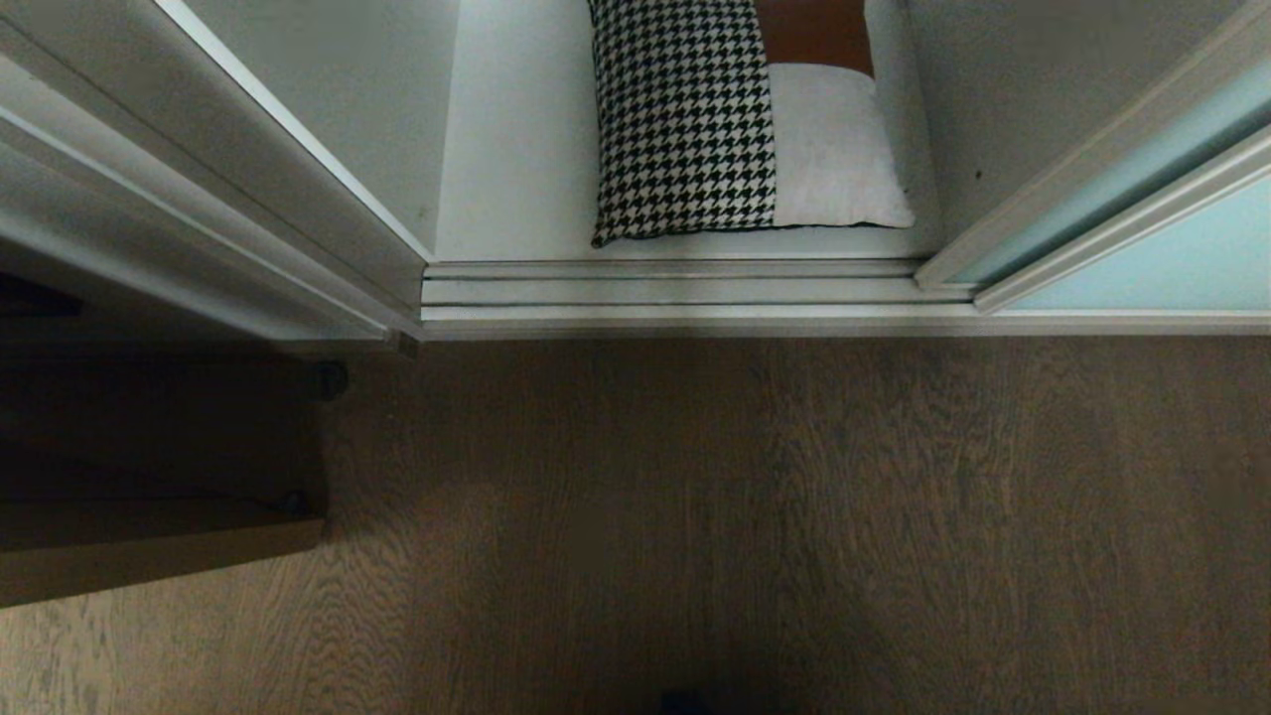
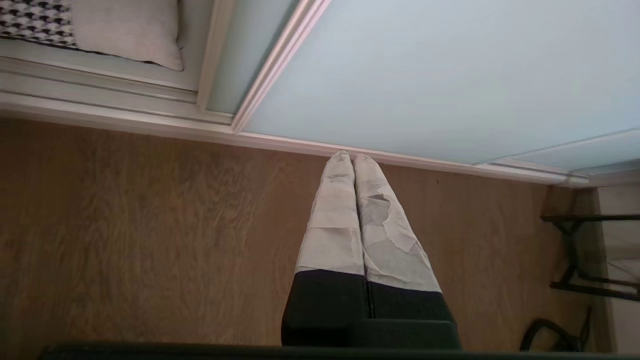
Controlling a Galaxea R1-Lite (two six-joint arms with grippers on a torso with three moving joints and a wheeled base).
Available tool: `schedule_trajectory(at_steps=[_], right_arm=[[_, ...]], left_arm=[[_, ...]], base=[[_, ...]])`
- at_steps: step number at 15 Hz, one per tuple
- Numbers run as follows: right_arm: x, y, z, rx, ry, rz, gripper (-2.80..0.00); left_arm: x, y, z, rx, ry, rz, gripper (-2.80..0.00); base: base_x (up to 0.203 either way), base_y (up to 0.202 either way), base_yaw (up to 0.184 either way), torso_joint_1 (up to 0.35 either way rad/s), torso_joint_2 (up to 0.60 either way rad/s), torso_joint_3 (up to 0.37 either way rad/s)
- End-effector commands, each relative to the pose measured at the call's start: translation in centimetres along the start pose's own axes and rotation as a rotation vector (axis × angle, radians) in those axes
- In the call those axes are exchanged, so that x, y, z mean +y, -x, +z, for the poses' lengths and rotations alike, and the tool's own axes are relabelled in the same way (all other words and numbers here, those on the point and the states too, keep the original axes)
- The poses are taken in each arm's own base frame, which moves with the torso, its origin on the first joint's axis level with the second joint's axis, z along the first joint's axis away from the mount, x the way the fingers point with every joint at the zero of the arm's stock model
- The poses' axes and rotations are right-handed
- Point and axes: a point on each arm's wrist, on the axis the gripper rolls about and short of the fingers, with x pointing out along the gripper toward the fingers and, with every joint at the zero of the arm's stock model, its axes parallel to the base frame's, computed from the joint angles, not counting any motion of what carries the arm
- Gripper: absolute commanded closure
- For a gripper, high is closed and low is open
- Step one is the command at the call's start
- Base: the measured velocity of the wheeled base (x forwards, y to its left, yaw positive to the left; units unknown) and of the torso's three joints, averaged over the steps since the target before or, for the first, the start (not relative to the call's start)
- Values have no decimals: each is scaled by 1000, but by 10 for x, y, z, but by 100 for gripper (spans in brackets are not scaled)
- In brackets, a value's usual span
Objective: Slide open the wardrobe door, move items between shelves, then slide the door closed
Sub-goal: Close the door
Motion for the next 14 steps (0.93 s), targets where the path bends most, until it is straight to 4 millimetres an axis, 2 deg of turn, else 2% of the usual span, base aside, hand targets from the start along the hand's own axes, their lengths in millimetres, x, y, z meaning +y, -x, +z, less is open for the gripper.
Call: schedule_trajectory(at_steps=[1, 4, 7, 11, 14], right_arm=[[-1, 5, 1, -22, 21, -8, 0], [2, -12, 18, -90, 44, -77, 0], [9, -43, 37, -132, 57, -190, 0], [16, -70, 47, -151, 98, -266, 0], [18, -99, 58, -202, 95, -377, 0]], left_arm=[[0, 0, 0, 2, 0, 1, 0], [0, 0, 0, 1, 0, -1, 0], [0, 0, 0, 2, 0, 1, 0], [0, 0, 0, 2, 0, 1, 0], [0, 0, 0, 2, 0, 1, 0]], base=[[0, 0, 0, 0, 0, 0], [0, 0, 0, 0, 0, 0], [0, 0, 0, 0, 0, 0], [0, 0, 0, 0, 0, 0], [0, 0, 0, 0, 0, 0]])
